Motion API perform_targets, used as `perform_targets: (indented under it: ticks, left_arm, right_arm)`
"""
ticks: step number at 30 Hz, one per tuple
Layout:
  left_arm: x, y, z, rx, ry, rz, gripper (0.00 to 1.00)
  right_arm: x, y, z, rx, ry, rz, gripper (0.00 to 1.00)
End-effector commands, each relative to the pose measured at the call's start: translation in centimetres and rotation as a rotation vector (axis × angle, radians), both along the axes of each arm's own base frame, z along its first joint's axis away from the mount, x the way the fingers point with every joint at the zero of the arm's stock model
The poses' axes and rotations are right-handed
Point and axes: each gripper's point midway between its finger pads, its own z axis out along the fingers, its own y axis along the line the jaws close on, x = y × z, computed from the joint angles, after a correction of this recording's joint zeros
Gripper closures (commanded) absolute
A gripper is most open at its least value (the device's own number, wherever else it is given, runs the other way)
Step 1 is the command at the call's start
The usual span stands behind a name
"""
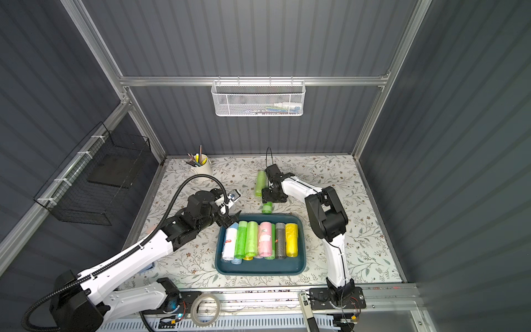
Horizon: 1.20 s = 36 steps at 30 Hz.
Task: Put the roll of trash bags into the storage box
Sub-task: Pick up the roll of trash bags from the center of the board.
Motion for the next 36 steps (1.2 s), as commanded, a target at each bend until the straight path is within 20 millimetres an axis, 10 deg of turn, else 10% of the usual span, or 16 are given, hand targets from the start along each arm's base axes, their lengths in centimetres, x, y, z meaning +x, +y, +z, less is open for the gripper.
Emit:
perform_targets:
  ticks: [1,12,25,31,36]
  left_arm:
    - [0.0,-0.2,1.8,-0.02,-0.035,-0.013,0.0]
    - [-0.1,-0.2,2.0,-0.025,-0.036,-0.018,0.0]
    - [-1.0,-2.5,-0.6,-0.012,0.063,-0.138,0.0]
    - [-6.1,-5.0,-0.3,-0.088,0.18,-0.423,0.0]
    - [-8.6,-5.7,0.7,-0.147,0.19,-0.555,0.0]
  right_arm:
    - [0.5,-1.6,-1.1,-0.119,0.023,-0.043,0.31]
    - [0.1,-3.9,-0.4,-0.151,-0.011,-0.076,0.51]
    - [-1.0,-9.9,9.2,-0.032,-0.21,-0.116,0.55]
    - [-3.7,-12.4,12.7,-0.019,-0.265,-0.117,0.56]
    - [-7.2,-10.5,14.9,0.137,-0.23,-0.065,0.56]
